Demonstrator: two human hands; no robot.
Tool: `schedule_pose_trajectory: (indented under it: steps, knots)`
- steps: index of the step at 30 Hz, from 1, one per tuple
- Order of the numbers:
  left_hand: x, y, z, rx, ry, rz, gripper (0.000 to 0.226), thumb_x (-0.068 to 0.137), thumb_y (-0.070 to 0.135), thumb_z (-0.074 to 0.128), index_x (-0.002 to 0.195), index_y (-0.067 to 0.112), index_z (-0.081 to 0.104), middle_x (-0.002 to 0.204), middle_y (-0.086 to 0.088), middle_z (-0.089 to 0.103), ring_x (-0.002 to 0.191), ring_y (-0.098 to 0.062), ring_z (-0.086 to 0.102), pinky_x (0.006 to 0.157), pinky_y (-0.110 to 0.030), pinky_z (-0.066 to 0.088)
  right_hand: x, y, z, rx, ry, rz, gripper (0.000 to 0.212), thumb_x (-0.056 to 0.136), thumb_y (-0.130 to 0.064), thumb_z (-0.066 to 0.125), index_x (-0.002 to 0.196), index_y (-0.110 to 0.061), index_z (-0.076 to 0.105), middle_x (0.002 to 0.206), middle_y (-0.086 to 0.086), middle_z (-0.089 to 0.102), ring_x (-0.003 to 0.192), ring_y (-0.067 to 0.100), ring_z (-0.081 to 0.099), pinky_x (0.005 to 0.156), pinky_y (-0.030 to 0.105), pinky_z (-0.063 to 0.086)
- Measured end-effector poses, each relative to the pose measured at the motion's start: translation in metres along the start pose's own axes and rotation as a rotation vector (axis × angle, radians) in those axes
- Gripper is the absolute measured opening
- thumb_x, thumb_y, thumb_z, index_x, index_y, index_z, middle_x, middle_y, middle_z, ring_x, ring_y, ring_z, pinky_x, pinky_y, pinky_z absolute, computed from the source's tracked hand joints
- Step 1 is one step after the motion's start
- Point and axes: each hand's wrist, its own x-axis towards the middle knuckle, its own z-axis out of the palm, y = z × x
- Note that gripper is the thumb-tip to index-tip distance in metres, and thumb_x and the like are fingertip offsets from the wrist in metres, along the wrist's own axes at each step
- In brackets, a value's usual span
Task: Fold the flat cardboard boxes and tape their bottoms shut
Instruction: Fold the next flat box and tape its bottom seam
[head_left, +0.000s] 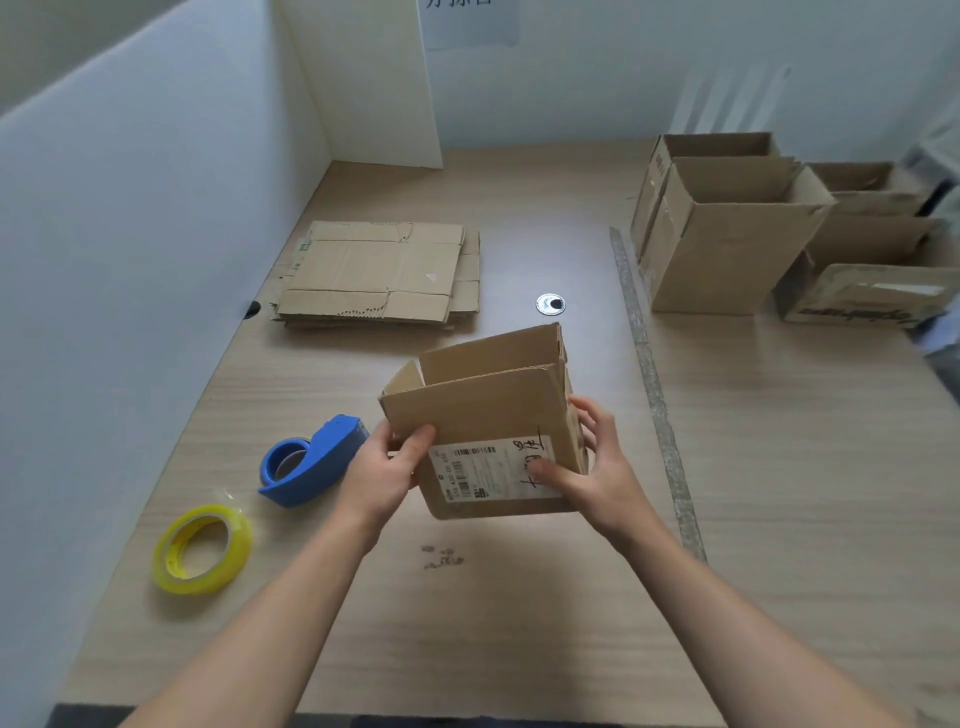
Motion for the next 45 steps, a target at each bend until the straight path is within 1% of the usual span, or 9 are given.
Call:
schedule_pose_trajectory:
  steps: [2,5,10,16,23,31,39,43,45]
  knots:
    - [0.001,0.005,-0.001,0.054,-0.045,0.018,0.020,0.095,0.041,0.062,0.114,0.035,0.061,0.111,0.003,0.070,0.104,-0.015,0.067,0.094,-0.045,0.055,-0.003,-0.003,-0.002,0.028,0.053,0.008,0.079,0.068,-0.029,0.087,0.131,-0.042,0.041,0.110,-0.041,0.058,0.102,-0.016,0.058,0.073,0.008,0.050]
    - [-0.001,0.011,-0.003,0.179,-0.103,0.077,0.039,0.095,0.045,0.062,0.130,0.032,0.055,0.117,0.007,0.066,0.110,-0.014,0.063,0.097,-0.044,0.052,-0.011,-0.007,-0.009,0.093,0.140,0.005,0.076,0.065,-0.037,0.089,0.126,-0.048,0.045,0.119,-0.026,0.061,0.107,-0.004,0.062,0.077,0.023,0.057]
    - [-0.008,0.023,-0.007,0.531,-0.187,0.228,0.048,0.094,0.047,0.061,0.137,0.029,0.054,0.113,0.015,0.061,0.102,-0.001,0.058,0.085,-0.025,0.046,-0.035,-0.015,-0.028,0.161,0.289,0.022,0.078,0.057,-0.045,0.093,0.121,-0.051,0.049,0.121,-0.015,0.064,0.112,0.013,0.064,0.081,0.045,0.061]
    - [-0.006,0.052,0.027,0.995,-0.282,0.552,0.043,0.095,0.047,0.056,0.133,0.027,0.057,0.126,0.009,0.056,0.115,-0.011,0.055,0.095,-0.034,0.047,-0.066,-0.020,-0.074,0.147,0.423,0.010,0.068,0.068,-0.028,0.091,0.117,-0.052,0.050,0.128,-0.008,0.061,0.113,0.018,0.064,0.084,0.054,0.058]
    - [0.004,0.093,0.114,1.299,-0.355,0.748,0.042,0.096,0.048,0.049,0.133,0.030,0.053,0.132,0.008,0.053,0.122,-0.018,0.049,0.094,-0.036,0.045,-0.077,-0.018,-0.162,0.105,0.541,-0.031,0.067,0.072,-0.027,0.088,0.117,-0.054,0.047,0.126,-0.012,0.059,0.112,0.016,0.062,0.078,0.046,0.062]
    - [0.038,0.123,0.245,1.472,-0.369,0.854,0.043,0.097,0.049,0.046,0.135,0.030,0.049,0.131,0.007,0.054,0.117,-0.020,0.051,0.087,-0.032,0.042,-0.034,0.005,-0.306,0.100,0.543,-0.027,0.073,0.066,-0.034,0.091,0.120,-0.053,0.047,0.120,-0.022,0.059,0.104,-0.001,0.063,0.072,0.030,0.059]
    - [0.066,0.137,0.406,1.329,-0.438,0.737,0.043,0.097,0.046,0.050,0.135,0.027,0.052,0.131,0.007,0.055,0.115,-0.018,0.055,0.088,-0.031,0.045,0.008,0.036,-0.460,0.044,0.569,0.016,0.076,0.059,-0.046,0.089,0.118,-0.060,0.044,0.129,-0.016,0.055,0.108,-0.007,0.058,0.074,0.016,0.055]
    - [0.085,0.134,0.458,1.277,-0.438,0.648,0.046,0.096,0.048,0.051,0.138,0.029,0.049,0.131,0.007,0.053,0.117,-0.018,0.053,0.092,-0.035,0.047,0.038,0.056,-0.514,0.003,0.568,-0.002,0.079,0.062,-0.041,0.088,0.123,-0.057,0.040,0.121,-0.035,0.055,0.113,-0.010,0.054,0.081,0.008,0.049]
    - [0.095,0.135,0.477,1.269,-0.448,0.634,0.047,0.096,0.049,0.051,0.139,0.029,0.049,0.130,0.006,0.053,0.119,-0.019,0.052,0.093,-0.036,0.047,0.052,0.064,-0.531,0.000,0.565,-0.019,0.078,0.064,-0.036,0.087,0.125,-0.055,0.042,0.125,-0.030,0.055,0.115,-0.007,0.055,0.084,0.009,0.049]
